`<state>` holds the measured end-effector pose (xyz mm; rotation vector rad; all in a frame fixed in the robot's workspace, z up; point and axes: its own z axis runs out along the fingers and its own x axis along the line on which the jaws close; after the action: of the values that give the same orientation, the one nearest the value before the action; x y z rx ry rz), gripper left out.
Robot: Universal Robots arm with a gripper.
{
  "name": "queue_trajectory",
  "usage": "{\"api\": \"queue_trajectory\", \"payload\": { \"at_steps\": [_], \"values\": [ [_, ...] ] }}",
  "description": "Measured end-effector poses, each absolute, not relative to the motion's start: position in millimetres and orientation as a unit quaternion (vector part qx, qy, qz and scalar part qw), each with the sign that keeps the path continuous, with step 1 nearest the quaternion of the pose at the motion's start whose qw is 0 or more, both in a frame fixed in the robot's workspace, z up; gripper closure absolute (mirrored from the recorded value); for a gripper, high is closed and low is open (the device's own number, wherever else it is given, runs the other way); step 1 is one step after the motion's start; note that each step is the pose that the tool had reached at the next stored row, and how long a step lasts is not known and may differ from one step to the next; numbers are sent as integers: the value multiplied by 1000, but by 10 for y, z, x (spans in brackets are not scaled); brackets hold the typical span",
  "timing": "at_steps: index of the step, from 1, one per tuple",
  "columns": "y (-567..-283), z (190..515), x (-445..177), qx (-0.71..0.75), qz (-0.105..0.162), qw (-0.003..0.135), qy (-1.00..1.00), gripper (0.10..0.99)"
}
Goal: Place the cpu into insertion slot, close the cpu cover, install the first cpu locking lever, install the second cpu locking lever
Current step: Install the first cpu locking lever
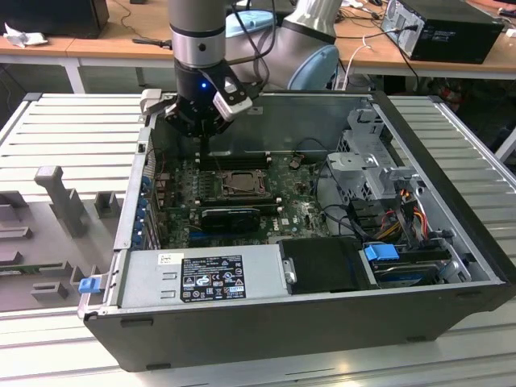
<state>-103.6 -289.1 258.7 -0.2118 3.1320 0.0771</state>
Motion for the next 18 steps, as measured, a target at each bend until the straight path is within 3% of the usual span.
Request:
{"api": "queue_trajectory", "payload": {
  "at_steps": [18],
  "values": [
    [-2891, 2578, -491, -67, 25, 0, 997, 980]
  ]
}}
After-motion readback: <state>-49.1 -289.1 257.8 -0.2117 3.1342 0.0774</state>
